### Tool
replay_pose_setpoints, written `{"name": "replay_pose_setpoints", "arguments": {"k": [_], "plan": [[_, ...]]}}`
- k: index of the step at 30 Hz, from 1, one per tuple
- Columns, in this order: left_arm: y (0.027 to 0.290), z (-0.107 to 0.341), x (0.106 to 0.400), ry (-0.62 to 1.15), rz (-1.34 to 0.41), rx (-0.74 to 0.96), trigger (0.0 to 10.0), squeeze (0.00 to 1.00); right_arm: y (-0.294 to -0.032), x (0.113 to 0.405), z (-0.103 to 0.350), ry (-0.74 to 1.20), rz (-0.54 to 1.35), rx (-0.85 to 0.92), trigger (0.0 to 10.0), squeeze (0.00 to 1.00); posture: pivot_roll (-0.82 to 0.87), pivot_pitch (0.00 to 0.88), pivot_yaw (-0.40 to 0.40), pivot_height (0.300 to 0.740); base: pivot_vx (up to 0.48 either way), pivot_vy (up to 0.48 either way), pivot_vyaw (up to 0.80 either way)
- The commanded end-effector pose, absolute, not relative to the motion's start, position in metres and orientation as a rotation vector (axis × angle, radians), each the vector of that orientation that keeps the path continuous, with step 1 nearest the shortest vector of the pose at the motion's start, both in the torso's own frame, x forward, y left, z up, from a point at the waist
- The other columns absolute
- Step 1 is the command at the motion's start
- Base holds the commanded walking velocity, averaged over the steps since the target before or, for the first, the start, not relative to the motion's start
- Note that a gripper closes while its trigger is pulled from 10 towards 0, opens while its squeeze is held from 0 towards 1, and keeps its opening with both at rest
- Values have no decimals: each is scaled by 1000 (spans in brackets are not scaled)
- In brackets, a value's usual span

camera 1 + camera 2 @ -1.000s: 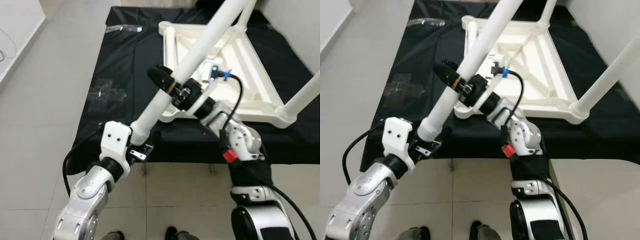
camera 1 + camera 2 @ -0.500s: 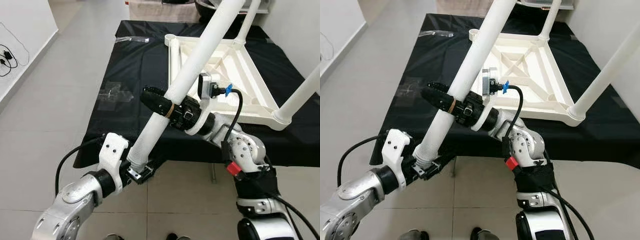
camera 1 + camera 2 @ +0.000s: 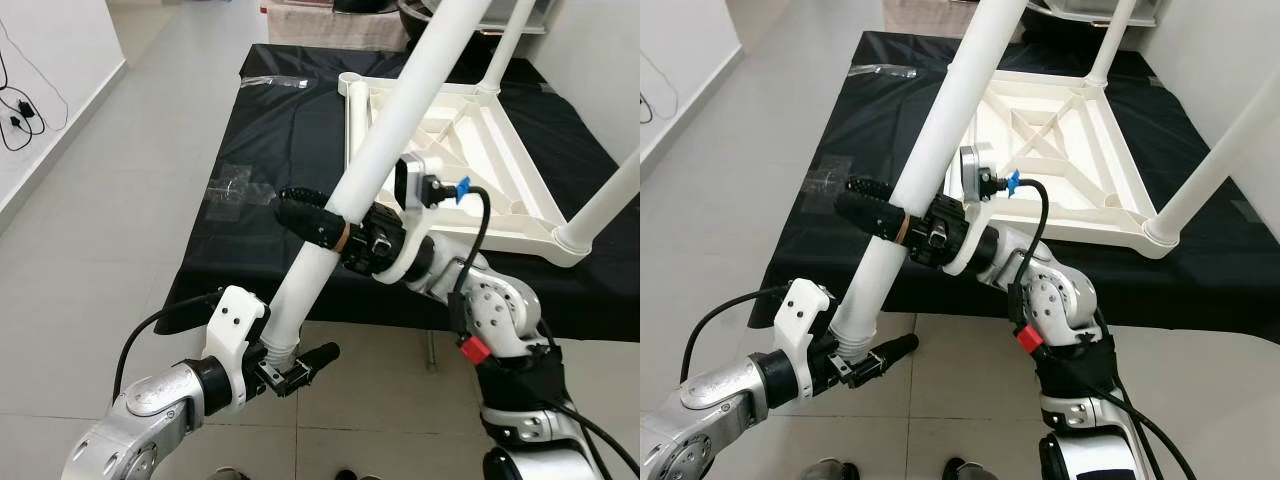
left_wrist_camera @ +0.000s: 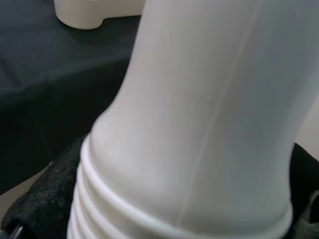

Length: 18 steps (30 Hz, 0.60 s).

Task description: Building children table

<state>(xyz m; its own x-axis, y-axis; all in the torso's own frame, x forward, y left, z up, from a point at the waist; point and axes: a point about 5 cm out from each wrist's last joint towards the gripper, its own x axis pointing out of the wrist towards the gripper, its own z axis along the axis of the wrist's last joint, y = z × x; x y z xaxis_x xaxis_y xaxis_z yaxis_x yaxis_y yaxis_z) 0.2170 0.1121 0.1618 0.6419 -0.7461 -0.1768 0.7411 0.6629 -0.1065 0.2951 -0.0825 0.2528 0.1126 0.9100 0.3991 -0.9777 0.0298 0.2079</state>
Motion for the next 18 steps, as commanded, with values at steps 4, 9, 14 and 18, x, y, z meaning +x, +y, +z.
{"name": "replay_pose_setpoints", "arguments": {"k": [4,9,14,18], "plan": [[106,163,214,218,-897,9,10000,0,-74,289,249,-157,1508,473,10000,0,136,120,-52,740,0,0,0],[105,164,211,227,-926,47,10000,0,-75,292,245,-138,1484,464,10000,0,136,118,-54,740,0,0,0],[105,163,207,238,-966,66,10000,0,-75,295,242,-128,1461,450,10000,0,138,120,-56,740,0,0,0],[104,162,205,241,-982,52,0,0,-75,295,242,-128,1460,446,10000,0,137,121,-54,740,0,0,0]]}}
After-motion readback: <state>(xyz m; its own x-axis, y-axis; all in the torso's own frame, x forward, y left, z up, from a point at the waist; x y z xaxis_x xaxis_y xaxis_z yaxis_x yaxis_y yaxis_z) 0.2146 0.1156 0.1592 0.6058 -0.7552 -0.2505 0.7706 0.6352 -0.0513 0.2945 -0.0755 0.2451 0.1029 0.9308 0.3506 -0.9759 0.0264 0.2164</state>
